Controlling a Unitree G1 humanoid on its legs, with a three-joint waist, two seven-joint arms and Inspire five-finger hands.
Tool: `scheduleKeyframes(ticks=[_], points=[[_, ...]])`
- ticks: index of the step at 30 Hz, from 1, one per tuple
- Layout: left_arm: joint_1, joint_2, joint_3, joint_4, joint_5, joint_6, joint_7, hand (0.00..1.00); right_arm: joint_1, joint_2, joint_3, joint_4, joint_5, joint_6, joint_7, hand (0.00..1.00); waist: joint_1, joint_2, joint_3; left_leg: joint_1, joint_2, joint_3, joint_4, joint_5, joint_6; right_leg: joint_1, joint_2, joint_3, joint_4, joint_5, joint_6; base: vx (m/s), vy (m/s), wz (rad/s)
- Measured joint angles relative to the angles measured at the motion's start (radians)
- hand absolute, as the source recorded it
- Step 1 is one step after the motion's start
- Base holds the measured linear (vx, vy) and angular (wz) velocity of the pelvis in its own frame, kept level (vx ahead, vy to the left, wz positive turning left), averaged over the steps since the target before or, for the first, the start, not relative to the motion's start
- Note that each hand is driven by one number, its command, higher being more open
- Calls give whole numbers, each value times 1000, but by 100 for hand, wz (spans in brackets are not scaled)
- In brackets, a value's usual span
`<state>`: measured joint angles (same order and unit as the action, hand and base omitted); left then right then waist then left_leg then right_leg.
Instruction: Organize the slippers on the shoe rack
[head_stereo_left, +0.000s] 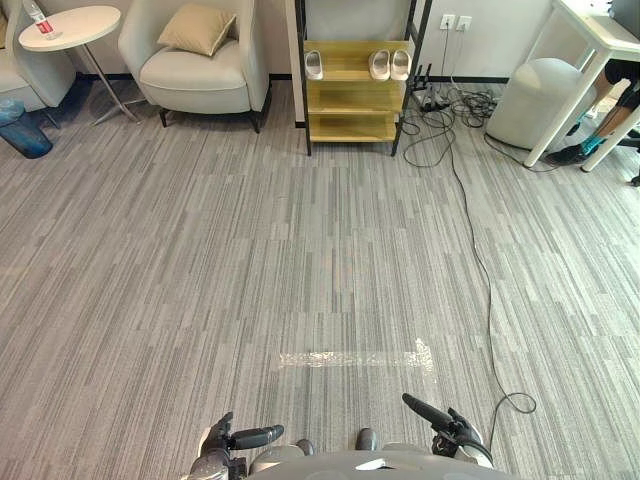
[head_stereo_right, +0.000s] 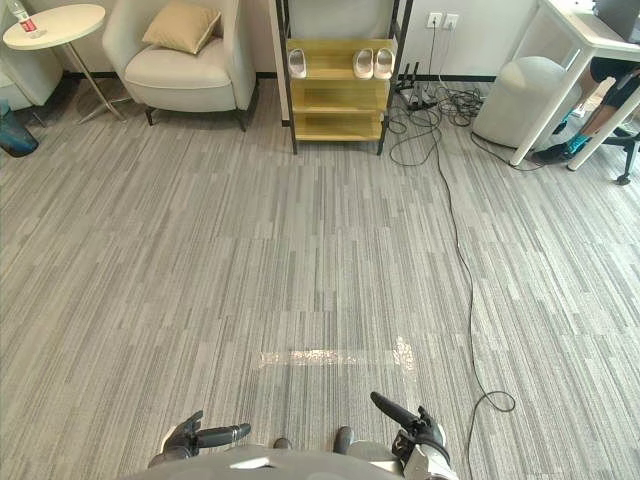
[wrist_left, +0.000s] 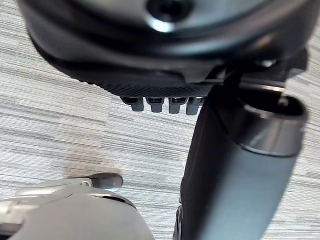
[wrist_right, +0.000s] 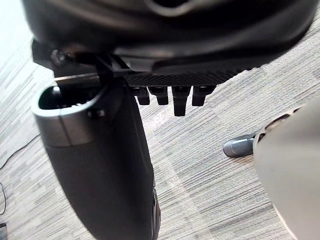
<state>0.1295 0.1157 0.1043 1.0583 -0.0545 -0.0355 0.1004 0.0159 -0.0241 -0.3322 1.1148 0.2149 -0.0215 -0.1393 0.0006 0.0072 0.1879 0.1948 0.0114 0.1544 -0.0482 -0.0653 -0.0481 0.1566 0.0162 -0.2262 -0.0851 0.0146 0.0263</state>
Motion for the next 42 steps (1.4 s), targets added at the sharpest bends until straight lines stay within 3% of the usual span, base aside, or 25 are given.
scheduleKeyframes(ticks=[25,34,37,39,41,42], points=[[-1,7,-5,10,30,1,2,100,1,5,0,1,-16,3,-2,100,-1,-9,1,6,3,7,0,-1,-1,4,3,6,-3,1,-2,-8,-6,0],[-18,22,-10,15,45,5,3,100,1,15,0,0,16,3,-3,100,-1,-31,8,-19,21,35,10,-11,-16,-19,20,21,-4,2,-7,-5,-29,-8],[-29,30,-9,15,46,6,3,100,5,20,2,-2,29,-2,-3,100,-2,-39,11,-85,43,50,142,-85,-35,-25,26,21,0,-17,-35,13,-66,-7],[-38,31,1,12,43,5,2,100,17,19,3,-12,63,-8,-4,100,-2,-35,13,-167,79,101,336,-132,-77,-24,30,15,-3,-38,-68,56,-41,5],[-39,24,25,-21,33,3,3,100,24,16,1,-16,65,-9,-5,100,-2,-33,20,-260,131,167,584,-132,-76,0,26,18,-3,-51,-81,79,-54,-2],[-36,6,51,-40,22,1,5,100,33,8,4,-32,66,-10,-8,100,-1,-15,28,-303,173,178,725,-118,-55,26,36,25,-3,-62,-92,165,-68,-18]])
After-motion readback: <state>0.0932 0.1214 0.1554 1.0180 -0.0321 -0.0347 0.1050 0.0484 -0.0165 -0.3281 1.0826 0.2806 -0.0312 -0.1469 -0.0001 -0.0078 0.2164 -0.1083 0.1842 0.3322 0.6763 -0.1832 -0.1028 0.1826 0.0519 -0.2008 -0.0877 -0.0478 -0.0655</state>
